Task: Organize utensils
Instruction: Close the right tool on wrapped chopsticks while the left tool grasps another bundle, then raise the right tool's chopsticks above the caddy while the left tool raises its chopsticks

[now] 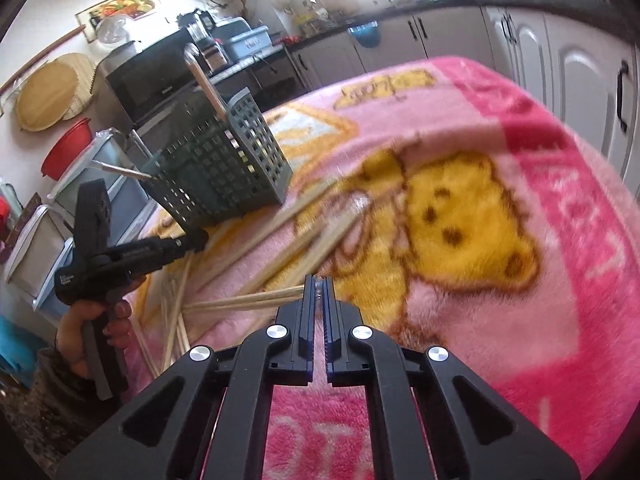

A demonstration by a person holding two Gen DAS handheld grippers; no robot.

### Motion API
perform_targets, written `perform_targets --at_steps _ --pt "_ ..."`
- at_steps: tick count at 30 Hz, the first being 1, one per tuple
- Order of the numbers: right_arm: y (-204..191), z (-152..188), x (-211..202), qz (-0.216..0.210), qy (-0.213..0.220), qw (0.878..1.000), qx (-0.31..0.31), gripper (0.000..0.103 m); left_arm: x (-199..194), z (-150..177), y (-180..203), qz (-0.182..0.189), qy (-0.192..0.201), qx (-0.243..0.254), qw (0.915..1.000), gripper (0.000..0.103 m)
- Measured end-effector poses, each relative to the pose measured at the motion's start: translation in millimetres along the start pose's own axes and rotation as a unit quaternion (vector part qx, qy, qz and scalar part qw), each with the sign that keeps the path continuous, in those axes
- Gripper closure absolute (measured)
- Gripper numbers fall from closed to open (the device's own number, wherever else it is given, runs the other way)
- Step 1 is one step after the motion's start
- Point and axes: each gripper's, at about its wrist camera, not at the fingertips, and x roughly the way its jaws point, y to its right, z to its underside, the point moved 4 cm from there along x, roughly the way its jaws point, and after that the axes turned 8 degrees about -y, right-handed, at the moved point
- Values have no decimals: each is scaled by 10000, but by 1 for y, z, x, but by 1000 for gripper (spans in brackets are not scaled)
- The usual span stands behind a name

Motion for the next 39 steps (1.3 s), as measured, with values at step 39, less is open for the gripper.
perform_targets --at_steps 39 --pt "-138 -87 -71 -249 1493 9610 -2313 101 -154 -44 50 727 1898 476 9780 101"
